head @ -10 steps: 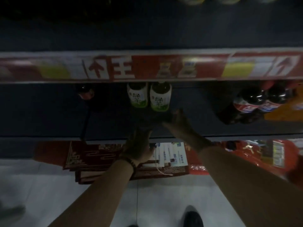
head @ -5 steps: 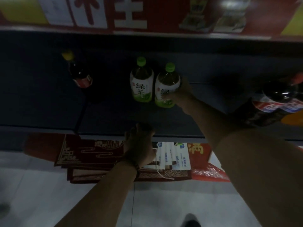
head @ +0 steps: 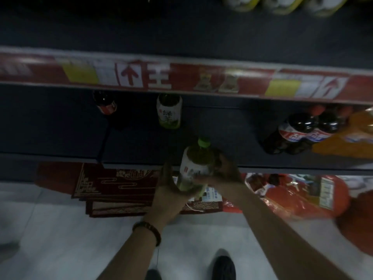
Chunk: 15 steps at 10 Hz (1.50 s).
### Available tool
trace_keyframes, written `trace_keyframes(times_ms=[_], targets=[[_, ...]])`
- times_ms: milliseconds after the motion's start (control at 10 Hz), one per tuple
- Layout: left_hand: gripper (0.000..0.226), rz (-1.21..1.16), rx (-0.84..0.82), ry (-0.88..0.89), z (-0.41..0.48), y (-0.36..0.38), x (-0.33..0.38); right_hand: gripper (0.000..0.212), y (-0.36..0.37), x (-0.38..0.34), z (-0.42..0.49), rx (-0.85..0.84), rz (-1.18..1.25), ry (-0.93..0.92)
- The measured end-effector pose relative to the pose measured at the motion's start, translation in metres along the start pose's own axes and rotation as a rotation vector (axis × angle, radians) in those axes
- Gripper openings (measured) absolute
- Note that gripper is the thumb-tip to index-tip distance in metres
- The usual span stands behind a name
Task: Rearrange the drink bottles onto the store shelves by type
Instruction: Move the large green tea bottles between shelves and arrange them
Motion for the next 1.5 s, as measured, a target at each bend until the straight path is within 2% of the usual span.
trace_keyframes(times_ms=[100, 200, 300, 400, 500, 600, 700, 800, 900, 1000, 1100, 1200, 1300, 1400, 1500], targets=[[0.114, -0.104, 0.034, 0.119, -0.061, 0.006, 0.036, 0.074, -0.007, -0.021, -0.077, 0.115, -0.015, 0.036], [0.085, -0.062, 0.229, 0.062, -0.117, -0.010, 0.068, 0.080, -0.010, -0.053, -0.146, 0.144, -0.066, 0.066], [0.073, -0.124, 0.305, 0.010, -0.164, -0.031, 0.096, 0.086, -0.021, -0.097, -0.205, 0.187, -0.118, 0.043], [0.065, -0.227, 0.191, 0.061, -0.212, -0.057, 0.175, 0.082, -0.039, -0.141, -0.257, 0.261, -0.091, 0.015], [0.081, -0.290, 0.076, 0.209, -0.236, -0.066, 0.217, 0.062, -0.062, -0.179, -0.296, 0.255, -0.055, -0.019], [0.096, -0.385, -0.027, 0.284, -0.246, -0.078, 0.270, 0.025, -0.104, -0.223, -0.324, 0.224, -0.065, -0.137], [0.092, -0.384, -0.183, 0.383, -0.248, -0.076, 0.332, 0.016, -0.170, -0.278, -0.341, 0.282, -0.118, -0.316], [0.092, -0.307, -0.262, 0.481, -0.256, -0.063, 0.399, 0.034, -0.235, -0.344, -0.351, 0.244, -0.163, -0.501], [0.093, -0.275, -0.395, 0.544, -0.263, -0.042, 0.458, 0.031, -0.287, -0.395, -0.363, 0.089, -0.254, -0.584], [0.088, -0.285, -0.514, 0.604, -0.274, -0.018, 0.512, 0.007, -0.335, -0.430, -0.374, -0.001, -0.370, -0.647], [0.073, -0.287, -0.538, 0.586, -0.281, 0.004, 0.555, 0.008, -0.376, -0.452, -0.385, -0.003, -0.395, -0.695], [0.069, -0.217, -0.539, 0.653, -0.290, 0.032, 0.592, 0.019, -0.412, -0.469, -0.395, 0.074, -0.416, -0.744], [0.086, -0.288, -0.286, 0.754, -0.295, 0.053, 0.623, 0.031, -0.443, -0.486, -0.399, 0.261, -0.547, -0.738], [0.088, -0.361, -0.039, 0.770, -0.291, 0.074, 0.642, 0.038, -0.471, -0.500, -0.392, 0.416, -0.571, -0.698], [0.083, -0.358, 0.022, 0.756, -0.269, 0.084, 0.664, 0.040, -0.491, -0.510, -0.376, 0.508, -0.622, -0.635]])
Point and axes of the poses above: each hand's wrist, its own z-axis towards the middle knuckle, its own y-axis out of the palm, x = y × z, the point moved 7 cm from there along z, towards the middle knuckle, and after that the axes turned 1 degree about x, right-handed, at the moved point
